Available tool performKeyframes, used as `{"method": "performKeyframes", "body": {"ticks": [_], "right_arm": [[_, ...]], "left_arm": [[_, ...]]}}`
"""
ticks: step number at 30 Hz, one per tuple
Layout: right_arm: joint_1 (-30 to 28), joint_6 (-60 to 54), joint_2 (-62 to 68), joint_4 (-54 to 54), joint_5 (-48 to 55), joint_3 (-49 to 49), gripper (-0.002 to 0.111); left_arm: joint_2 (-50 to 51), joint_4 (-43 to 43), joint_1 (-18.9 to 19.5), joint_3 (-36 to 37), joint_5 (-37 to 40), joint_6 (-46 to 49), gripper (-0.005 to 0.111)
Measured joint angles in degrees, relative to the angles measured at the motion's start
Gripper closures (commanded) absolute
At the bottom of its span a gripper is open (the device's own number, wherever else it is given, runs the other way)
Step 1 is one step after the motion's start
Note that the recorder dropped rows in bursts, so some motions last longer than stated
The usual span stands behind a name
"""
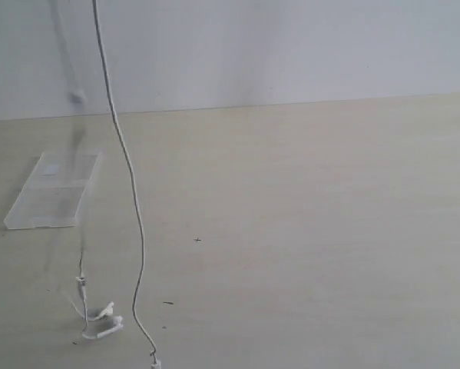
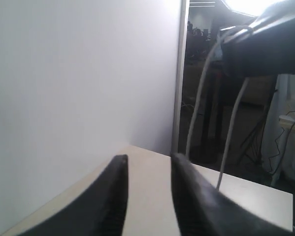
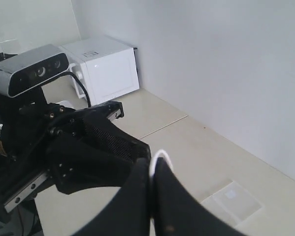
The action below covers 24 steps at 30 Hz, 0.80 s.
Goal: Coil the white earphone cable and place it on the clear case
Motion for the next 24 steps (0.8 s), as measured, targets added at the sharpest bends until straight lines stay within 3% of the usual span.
{"method": "performKeyframes", "body": {"ticks": [3, 24], "right_arm": [[0.0, -0.4, 0.0, 0.1, 0.0, 0.0, 0.108], [0.0, -4.9, 0.0, 3.2, -4.7, -7.4, 0.108]], "left_arm": [[0.0, 0.2, 0.0, 0.0, -0.5, 0.0, 0.05], [0.0, -0.4, 0.0, 0.0, -1.3, 0.0, 0.05]]}}
